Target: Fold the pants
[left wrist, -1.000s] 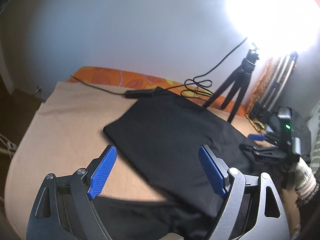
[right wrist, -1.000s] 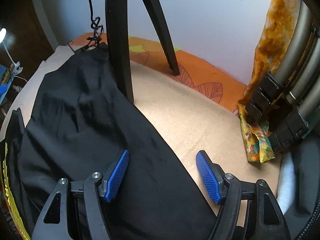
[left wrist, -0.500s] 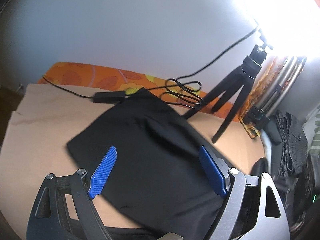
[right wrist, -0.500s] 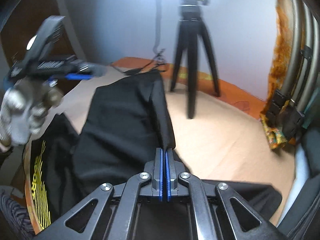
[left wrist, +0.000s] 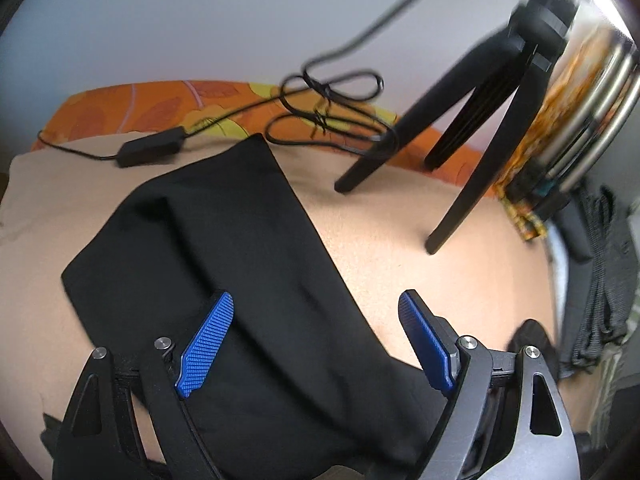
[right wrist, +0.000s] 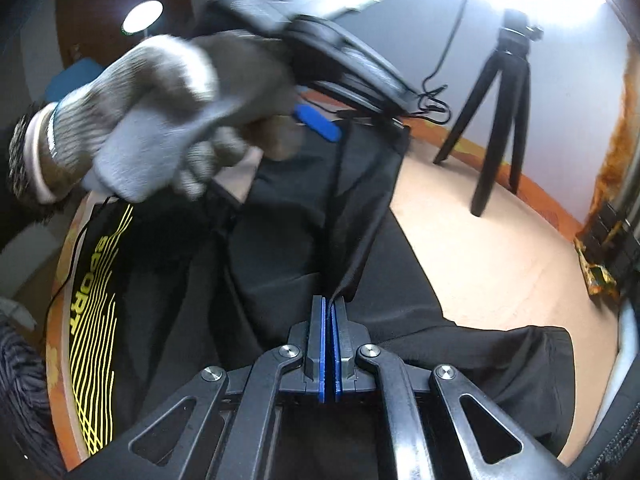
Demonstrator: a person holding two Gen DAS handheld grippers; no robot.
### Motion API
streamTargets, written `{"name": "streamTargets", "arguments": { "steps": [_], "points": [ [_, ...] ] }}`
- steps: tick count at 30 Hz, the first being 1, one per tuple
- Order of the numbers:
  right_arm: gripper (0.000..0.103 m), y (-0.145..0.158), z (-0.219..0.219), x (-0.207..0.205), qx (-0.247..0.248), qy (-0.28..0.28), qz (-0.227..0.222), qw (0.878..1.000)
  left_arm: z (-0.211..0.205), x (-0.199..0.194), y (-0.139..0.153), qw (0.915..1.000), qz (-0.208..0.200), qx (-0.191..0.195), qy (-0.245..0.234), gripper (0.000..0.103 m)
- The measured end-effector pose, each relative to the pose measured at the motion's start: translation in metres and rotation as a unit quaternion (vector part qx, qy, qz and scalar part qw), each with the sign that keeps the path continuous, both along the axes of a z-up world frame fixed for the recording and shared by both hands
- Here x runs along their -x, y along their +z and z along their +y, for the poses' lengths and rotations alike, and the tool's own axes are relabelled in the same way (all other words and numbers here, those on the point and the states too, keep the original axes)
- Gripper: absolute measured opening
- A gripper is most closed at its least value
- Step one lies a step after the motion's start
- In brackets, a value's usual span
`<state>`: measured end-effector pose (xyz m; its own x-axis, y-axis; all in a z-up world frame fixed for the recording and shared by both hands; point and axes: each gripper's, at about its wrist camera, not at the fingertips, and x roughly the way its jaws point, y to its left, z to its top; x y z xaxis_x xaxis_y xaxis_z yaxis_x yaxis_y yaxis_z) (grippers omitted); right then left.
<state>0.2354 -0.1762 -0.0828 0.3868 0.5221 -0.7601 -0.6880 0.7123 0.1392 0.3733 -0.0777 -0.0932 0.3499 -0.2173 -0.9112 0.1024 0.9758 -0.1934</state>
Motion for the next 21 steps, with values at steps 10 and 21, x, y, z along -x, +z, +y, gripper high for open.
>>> {"name": "streamTargets", "arguments": {
  "steps": [10, 21],
  "points": [
    [0.001, -0.007, 0.017, 0.017, 0.031, 0.019, -0.027, 0.999, -0.025, -0.012, -0.024, 0.9973, -0.008, -0.072, -0.003, 0.08],
    [0.039, -0.013, 0.005, 0.004, 0.069, 0.001, -0.031, 0.997, 0.017, 0.003, -0.019, 0.9964, -0.069, -0.005, 0.048, 0.002]
  ]
}}
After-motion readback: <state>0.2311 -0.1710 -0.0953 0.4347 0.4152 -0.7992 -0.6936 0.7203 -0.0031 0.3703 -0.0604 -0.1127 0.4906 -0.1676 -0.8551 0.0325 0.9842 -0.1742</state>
